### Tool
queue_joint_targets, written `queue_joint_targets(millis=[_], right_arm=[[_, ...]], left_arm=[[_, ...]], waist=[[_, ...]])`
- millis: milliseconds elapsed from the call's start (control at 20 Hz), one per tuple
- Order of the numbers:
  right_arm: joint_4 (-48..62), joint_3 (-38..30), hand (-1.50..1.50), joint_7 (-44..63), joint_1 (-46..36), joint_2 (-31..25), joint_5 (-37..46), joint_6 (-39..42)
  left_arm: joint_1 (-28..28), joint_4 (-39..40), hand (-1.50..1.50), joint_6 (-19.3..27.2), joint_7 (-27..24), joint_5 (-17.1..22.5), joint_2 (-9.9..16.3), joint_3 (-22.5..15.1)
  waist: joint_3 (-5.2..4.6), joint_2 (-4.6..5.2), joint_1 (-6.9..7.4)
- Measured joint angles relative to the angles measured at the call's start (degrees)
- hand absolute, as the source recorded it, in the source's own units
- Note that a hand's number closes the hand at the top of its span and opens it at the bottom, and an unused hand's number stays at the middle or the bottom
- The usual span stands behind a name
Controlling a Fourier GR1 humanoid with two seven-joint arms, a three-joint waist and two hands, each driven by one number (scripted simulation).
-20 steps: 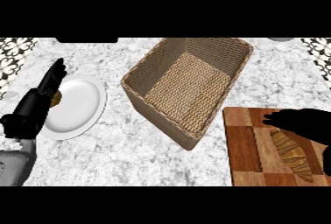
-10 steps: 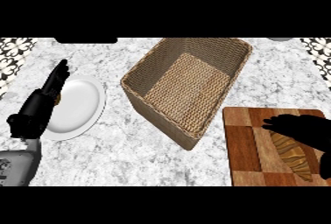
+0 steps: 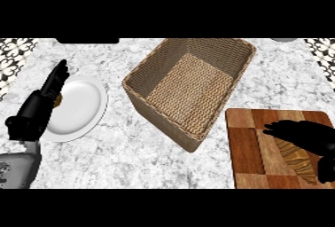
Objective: Pick the croissant from the cutting board and place it in the basket
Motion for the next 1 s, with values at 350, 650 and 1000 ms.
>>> queue_joint_targets(millis=[350,650,1000], right_arm=[[4.31,-1.82,-1.50,-1.44,-0.81,2.13,4.06,-1.49],[7.95,-2.49,1.50,-2.25,-0.72,4.98,7.80,-3.69],[12.76,-4.26,1.50,-5.46,-3.30,7.10,9.06,-7.26]], left_arm=[[0.99,-1.16,0.00,-1.48,-0.11,-0.99,-1.31,1.25],[0.51,-1.65,0.00,-1.89,0.61,-2.52,-2.53,1.86],[-0.73,-0.25,0.00,-3.59,0.52,-2.27,-2.29,3.51]], waist=[[-0.01,0.00,0.02],[-0.13,-0.08,-0.08],[-0.79,-0.60,0.22]])
